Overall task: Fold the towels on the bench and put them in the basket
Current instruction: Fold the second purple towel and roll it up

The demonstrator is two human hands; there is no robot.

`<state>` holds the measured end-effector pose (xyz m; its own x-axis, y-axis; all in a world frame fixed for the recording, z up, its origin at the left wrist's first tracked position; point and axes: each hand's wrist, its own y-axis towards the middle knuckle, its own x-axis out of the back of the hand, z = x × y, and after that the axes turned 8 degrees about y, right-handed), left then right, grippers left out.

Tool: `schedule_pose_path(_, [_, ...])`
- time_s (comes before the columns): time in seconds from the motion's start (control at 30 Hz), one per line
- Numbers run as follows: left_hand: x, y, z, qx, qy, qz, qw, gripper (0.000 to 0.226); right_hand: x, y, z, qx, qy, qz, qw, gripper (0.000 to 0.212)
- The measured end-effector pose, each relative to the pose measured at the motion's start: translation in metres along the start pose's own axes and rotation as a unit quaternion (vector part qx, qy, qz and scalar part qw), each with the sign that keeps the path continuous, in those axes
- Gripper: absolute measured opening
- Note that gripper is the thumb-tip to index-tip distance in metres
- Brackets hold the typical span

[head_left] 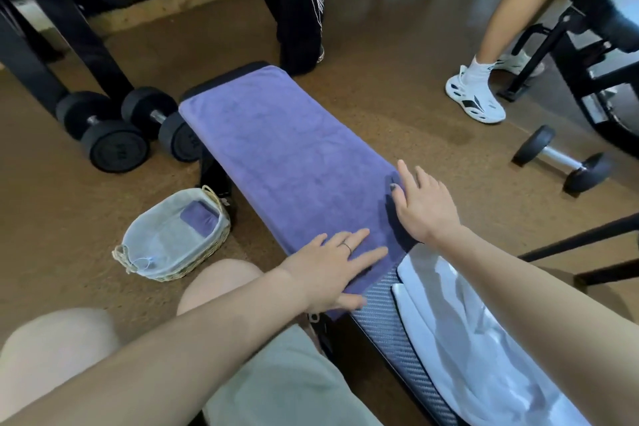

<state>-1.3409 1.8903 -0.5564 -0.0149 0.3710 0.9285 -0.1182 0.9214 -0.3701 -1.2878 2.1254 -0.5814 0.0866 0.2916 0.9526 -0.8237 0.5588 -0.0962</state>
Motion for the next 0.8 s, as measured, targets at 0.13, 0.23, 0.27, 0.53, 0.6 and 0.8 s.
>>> schedule_pose_path(0.13, [0.007,0.000,0.023,0.073,-0.085,0.007,0.994,0.079,-0.017,0.010,0.027,0.033,0.001,0.032,0.999,0.066])
schedule_pose_path(0.23, [0.010,-0.003,0.063,0.101,-0.151,-0.051,0.982,0.063,-0.020,0.033,0.049,-0.005,0.010,0.028,1.000,0.062])
schedule_pose_path(0.27, [0.011,-0.003,0.083,0.131,-0.157,-0.071,0.976,0.061,-0.019,0.044,0.060,0.001,0.011,0.020,1.000,0.062])
schedule_pose_path(0.53, [-0.026,-0.012,0.247,0.355,-0.171,-0.032,0.919,0.077,-0.042,0.173,0.161,0.117,0.008,0.067,0.991,0.058])
schedule_pose_path(0.6, [-0.037,-0.011,0.275,0.388,-0.194,-0.058,0.899,0.073,-0.047,0.212,0.183,0.133,0.005,0.052,0.990,0.056])
schedule_pose_path(0.8, [-0.057,0.007,0.353,0.463,-0.287,-0.200,0.814,0.063,-0.060,0.310,0.241,0.163,0.023,0.029,0.986,0.049])
